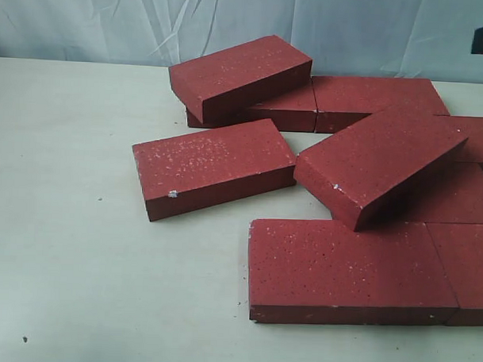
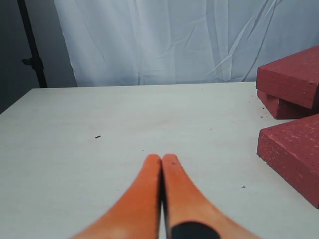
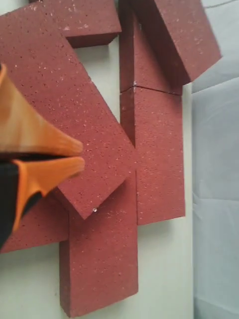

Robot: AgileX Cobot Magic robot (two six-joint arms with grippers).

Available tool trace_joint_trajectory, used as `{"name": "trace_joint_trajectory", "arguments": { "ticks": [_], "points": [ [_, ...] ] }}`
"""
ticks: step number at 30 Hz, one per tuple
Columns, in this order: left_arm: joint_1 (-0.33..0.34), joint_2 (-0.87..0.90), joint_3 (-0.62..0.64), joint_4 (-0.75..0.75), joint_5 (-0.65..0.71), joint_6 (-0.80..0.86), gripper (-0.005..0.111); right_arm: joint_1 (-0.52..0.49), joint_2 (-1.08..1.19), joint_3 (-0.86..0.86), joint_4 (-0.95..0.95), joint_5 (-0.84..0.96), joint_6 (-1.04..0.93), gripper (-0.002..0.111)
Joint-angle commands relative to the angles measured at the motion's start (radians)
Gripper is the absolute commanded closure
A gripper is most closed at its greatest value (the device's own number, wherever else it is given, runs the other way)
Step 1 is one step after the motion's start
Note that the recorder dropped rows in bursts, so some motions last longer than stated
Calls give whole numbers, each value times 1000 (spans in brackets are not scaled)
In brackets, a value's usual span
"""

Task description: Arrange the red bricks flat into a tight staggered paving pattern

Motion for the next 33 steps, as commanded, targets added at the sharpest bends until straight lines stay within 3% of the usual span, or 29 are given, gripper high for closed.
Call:
{"name": "trace_joint_trajectory", "arguments": {
  "ticks": [1,10,23,33],
  "points": [
    [0,-5,5,-1,-8,-6,107,-5,156,-116,-3,94,-8,109],
    [0,-5,5,-1,-8,-6,107,-5,405,-305,-2,225,-42,109],
    [0,-5,5,-1,-8,-6,107,-180,635,-498,135,330,-149,109],
    [0,-5,5,-1,-8,-6,107,-190,854,-732,93,353,-164,109]
  ]
}}
